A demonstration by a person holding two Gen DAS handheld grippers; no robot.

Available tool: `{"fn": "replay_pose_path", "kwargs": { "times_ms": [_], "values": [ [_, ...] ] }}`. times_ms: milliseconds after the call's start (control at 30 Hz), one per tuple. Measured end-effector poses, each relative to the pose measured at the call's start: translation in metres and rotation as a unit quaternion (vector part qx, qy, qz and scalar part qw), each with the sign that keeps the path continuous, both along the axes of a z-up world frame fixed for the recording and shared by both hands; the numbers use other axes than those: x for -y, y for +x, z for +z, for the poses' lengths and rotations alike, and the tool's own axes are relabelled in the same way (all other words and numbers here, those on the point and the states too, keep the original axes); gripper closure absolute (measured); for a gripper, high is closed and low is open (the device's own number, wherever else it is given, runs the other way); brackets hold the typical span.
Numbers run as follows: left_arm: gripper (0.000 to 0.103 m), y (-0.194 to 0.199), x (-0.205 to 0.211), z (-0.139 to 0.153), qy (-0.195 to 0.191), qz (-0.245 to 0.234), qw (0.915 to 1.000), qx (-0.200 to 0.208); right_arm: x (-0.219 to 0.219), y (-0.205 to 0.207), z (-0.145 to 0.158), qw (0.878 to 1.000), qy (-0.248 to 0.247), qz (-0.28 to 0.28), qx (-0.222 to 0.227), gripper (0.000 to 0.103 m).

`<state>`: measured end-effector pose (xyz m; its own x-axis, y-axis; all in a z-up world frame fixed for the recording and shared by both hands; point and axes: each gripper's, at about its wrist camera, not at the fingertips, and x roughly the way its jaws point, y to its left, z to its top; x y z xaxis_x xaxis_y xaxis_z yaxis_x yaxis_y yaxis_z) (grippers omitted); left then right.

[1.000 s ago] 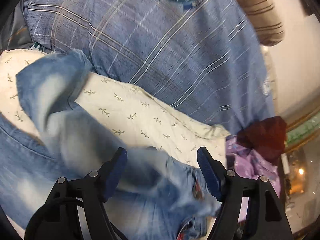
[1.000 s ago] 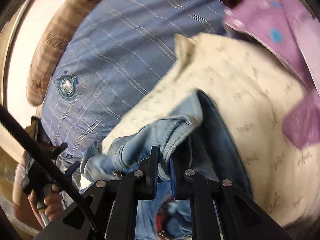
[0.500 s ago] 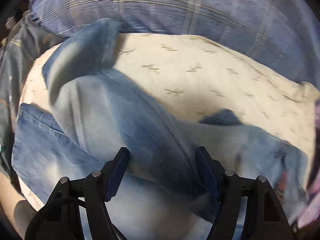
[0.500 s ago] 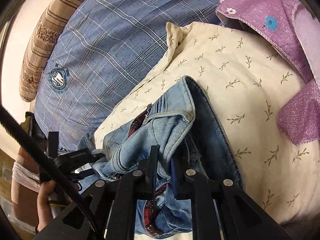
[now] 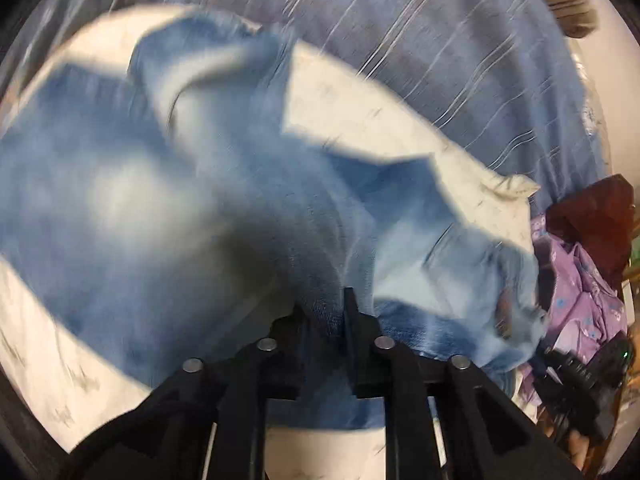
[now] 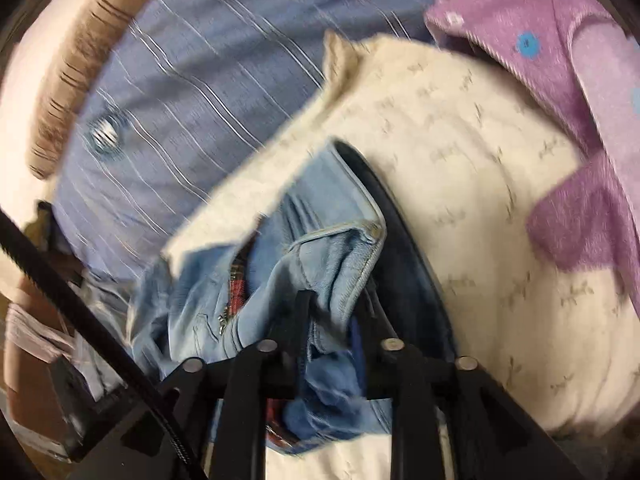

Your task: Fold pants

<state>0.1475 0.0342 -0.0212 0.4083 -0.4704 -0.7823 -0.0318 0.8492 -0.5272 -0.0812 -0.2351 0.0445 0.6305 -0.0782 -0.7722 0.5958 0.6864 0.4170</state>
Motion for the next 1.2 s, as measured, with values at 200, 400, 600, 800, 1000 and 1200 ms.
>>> {"fn": "replay_pose_path", "kwargs": {
  "times_ms": [200, 400, 600, 800, 1000, 1200],
  "values": [
    [0.044, -0.017, -0.004, 0.045, -0.003, -0.001, 0.9986, 0.053, 0.001, -0.036, 0.025, 0.996, -0.018, -0.031, 0.077, 0.031],
    [0.044, 0.018, 0.023, 0.049, 0.130, -0.011, 0.9914, 0.001, -0.001, -0.043, 0.014, 0.993, 0.037, -0.021, 0.111, 0.031],
    [0.074, 0.054, 0.066, 0.023, 0.257, -0.020, 0.9658, -0.025, -0.005, -0.015, -0.002, 0.999, 0.014, -0.029, 0.042, 0.043],
    [0.096, 0.002, -0.003, 0.037, 0.045, 0.019, 0.9971, 0.057, -0.011, -0.012, 0.009, 0.998, -0.033, -0.020, 0.044, 0.080],
    [0.093, -0.037, -0.037, -0.006, -0.027, 0.027, 0.9979, 0.052, -0.029, -0.023, 0.014, 0.997, -0.076, -0.016, 0.011, 0.068],
    [0.062, -0.043, -0.052, -0.008, -0.031, 0.040, 0.9979, 0.042, -0.037, -0.020, 0.010, 0.993, -0.105, -0.035, -0.038, 0.040]
  ]
}}
